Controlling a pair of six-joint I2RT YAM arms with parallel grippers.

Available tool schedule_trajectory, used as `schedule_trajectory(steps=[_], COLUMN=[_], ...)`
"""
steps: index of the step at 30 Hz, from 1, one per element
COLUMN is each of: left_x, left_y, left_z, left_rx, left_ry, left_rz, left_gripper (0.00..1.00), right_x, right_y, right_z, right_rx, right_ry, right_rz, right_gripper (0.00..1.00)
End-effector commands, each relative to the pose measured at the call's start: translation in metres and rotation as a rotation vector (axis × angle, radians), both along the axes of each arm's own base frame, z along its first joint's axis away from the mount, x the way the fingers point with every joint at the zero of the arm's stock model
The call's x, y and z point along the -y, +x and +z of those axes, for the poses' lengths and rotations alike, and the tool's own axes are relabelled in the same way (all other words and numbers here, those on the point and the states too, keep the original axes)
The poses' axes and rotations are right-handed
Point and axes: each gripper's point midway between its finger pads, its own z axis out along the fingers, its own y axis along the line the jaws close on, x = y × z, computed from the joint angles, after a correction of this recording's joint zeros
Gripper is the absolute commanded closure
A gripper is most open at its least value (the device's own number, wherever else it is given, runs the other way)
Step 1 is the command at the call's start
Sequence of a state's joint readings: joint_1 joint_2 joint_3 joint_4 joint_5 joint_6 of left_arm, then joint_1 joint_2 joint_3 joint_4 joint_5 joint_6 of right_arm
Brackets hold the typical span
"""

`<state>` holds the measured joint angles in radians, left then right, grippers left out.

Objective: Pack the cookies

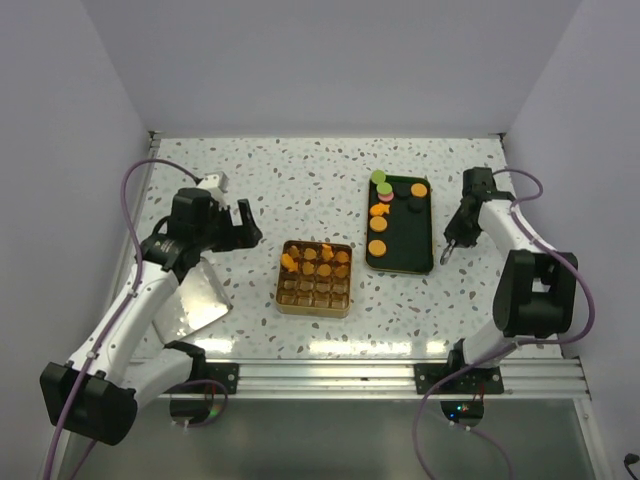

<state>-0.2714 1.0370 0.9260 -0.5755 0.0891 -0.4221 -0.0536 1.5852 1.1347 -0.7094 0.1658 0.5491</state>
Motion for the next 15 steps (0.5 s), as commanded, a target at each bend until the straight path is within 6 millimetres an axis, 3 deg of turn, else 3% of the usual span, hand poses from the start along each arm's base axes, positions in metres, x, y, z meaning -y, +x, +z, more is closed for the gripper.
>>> schedule_trajectory(steps=[1, 8, 12, 15], left_x=[-0.005, -0.014, -0.016, -0.016], left_y=[0.000, -0.002, -0.001, 0.000], left_z=[0.015, -0.002, -0.009, -0.012], left_rx=[0.047, 0.010, 0.003, -0.003], left_ry=[0.030, 0.061, 0.068, 0.073], left_rz=[-0.007, 0.039, 0.044, 0.046], left_gripper=[0.00, 0.00, 0.00, 0.00], right_x=[0.010, 0.018, 0.022, 0.020], right_y=[-0.002, -0.031, -0.041, -0.044], right_z=[-0.017, -0.057, -0.074, -0.079], right_rx=[-0.021, -0.169, -0.224, -0.234], right_ry=[-0.021, -0.046, -0.059, -0.051], right_rz=[-0.027, -0.046, -0.058, -0.068], right_gripper=[0.83, 0.76, 0.50, 0.39])
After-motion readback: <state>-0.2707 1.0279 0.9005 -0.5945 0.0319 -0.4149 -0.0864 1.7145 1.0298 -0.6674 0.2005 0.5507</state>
